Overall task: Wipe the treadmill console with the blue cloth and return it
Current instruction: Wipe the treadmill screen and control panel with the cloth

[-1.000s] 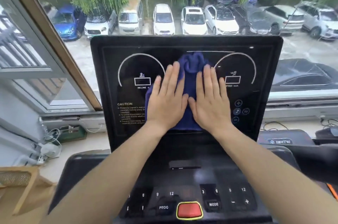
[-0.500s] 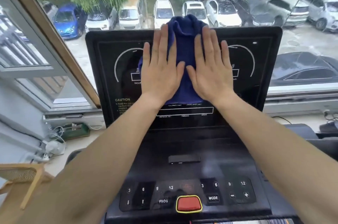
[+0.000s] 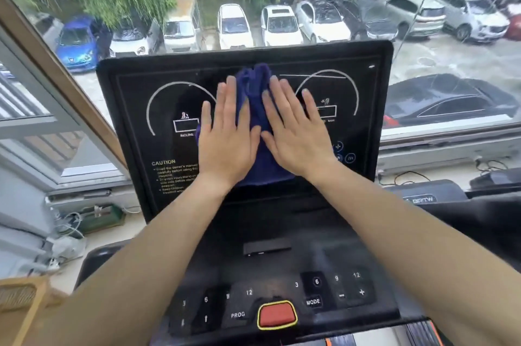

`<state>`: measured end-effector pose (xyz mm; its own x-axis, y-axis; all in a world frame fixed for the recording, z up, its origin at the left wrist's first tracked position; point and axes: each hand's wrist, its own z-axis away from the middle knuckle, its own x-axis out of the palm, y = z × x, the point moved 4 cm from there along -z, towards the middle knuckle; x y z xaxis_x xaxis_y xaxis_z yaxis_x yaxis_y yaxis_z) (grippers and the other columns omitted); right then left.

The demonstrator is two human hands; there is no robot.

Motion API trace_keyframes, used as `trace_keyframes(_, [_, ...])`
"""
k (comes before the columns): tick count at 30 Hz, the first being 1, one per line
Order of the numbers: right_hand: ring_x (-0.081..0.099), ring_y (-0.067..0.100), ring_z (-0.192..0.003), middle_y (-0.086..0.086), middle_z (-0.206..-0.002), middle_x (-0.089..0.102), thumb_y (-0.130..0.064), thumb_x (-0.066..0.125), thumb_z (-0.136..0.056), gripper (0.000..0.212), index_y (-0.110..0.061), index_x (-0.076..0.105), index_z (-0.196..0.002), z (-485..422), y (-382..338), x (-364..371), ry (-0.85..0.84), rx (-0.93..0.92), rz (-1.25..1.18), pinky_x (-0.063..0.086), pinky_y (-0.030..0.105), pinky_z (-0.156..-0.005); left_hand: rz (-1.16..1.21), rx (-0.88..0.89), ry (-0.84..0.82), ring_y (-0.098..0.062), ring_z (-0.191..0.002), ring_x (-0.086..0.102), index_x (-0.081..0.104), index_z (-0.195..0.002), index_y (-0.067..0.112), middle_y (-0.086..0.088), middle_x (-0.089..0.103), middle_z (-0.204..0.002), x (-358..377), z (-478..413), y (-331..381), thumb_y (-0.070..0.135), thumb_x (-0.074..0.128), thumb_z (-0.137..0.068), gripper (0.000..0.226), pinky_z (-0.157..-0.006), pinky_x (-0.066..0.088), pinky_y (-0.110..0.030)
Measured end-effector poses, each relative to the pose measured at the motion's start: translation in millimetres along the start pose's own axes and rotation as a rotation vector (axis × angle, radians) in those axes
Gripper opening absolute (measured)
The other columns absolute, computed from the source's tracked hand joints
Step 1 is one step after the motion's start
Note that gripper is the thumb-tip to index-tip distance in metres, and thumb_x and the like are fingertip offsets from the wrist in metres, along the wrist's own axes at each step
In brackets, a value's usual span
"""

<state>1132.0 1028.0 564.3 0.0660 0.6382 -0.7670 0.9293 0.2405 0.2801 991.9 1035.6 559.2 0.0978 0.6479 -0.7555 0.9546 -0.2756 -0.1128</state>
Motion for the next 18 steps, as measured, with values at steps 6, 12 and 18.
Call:
trace_keyframes(6, [0.007,0.031,-0.153,0.02,-0.166,0.008,-0.043,0.037,-0.1,0.075,-0.002,0.011,-0.157,8,104,-5,-0.006,0.273,0.007,-0.005,0.045,-0.122,0.059,0.133,0.034,-0.028,-0.154,0.006,0.015,-0.158,0.005,-0.015,0.008,-0.167,-14,-79,71,0.042,0.035,-0.102,0.07,-0.121,-0.004,-0.045])
trace_keyframes(12, [0.005,0.037,-0.151,0.025,-0.163,0.006,-0.044,0.036,-0.097,0.078,0.003,0.012,-0.154,128,82,44,-0.188,0.407,-0.018,-0.005,0.046,-0.122,0.059,0.403,-0.051,-0.024,-0.153,0.007,0.019,-0.157,0.006,-0.01,0.001,-0.167,26,3,136,0.039,0.04,-0.102,0.068,-0.121,-0.004,-0.042])
trace_keyframes(18, [0.011,0.036,-0.15,0.024,-0.162,0.014,-0.044,0.039,-0.098,0.076,0.003,0.016,-0.153,110,65,40,-0.118,0.186,-0.005,-0.002,0.045,-0.123,-0.011,0.413,-0.052,-0.025,-0.152,0.017,0.034,-0.152,0.007,-0.011,0.01,-0.166,30,20,107,0.037,0.047,-0.098,0.064,-0.12,0.002,-0.042])
